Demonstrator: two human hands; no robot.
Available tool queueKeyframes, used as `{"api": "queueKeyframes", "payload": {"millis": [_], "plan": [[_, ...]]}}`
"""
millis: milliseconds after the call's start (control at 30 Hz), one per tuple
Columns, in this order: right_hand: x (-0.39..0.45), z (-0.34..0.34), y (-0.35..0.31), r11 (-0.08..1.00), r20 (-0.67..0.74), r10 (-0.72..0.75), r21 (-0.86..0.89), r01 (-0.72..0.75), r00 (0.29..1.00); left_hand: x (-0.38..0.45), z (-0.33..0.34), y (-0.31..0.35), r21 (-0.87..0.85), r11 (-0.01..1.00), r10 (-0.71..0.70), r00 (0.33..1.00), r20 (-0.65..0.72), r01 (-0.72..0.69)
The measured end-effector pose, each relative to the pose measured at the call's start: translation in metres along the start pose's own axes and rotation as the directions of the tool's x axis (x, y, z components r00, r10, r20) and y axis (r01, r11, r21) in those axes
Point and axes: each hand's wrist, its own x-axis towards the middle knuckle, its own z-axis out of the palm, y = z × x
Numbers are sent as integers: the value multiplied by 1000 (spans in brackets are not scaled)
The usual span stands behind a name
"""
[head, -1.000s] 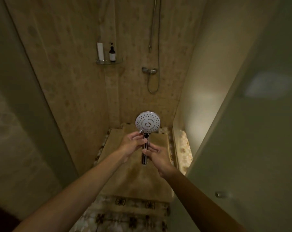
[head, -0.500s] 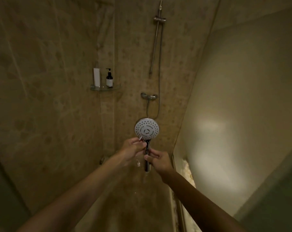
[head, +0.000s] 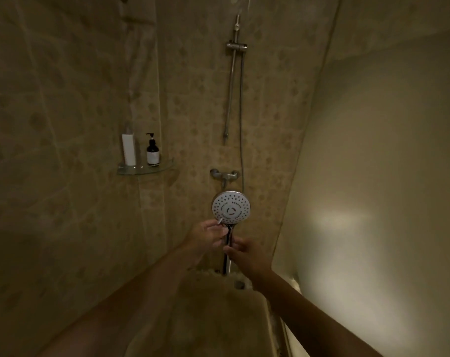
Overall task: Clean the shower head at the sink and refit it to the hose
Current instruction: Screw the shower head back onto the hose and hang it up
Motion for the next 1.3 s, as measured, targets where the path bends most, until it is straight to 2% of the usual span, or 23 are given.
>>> {"api": "queueKeyframes", "payload": {"millis": [267, 400, 533, 700, 900, 1067, 1200, 1300], "plan": [[165, -50, 23, 994, 44, -109, -15, 109, 993, 168, 9, -3, 39, 998, 46, 999, 4, -46], [256, -81, 31, 999, -20, -45, 9, 45, 999, 252, 23, 11, 36, 997, 63, 998, 30, -64], [337, -116, 29, 999, 5, -48, 23, 48, 999, 331, 34, 29, 65, 990, 119, 991, 59, -123], [408, -151, 20, 998, 8, -64, 10, 64, 998, 406, 48, 44, 47, 992, 117, 992, 39, -119], [496, -188, 4, 996, -27, -89, 0, 89, 996, 489, 65, 77, 8, 994, 106, 994, 20, -106], [579, -214, -22, 993, -40, -121, -2, 122, 992, 572, 72, 113, -6, 988, 151, 988, 38, -151], [642, -229, -52, 984, -96, -169, -67, 163, 981, 638, 73, 148, 21, 983, 184, 982, 43, -185], [685, -240, -78, 957, -128, -251, -179, 227, 959, 687, 68, 177, 63, 981, 180, 983, 21, -181]]}}
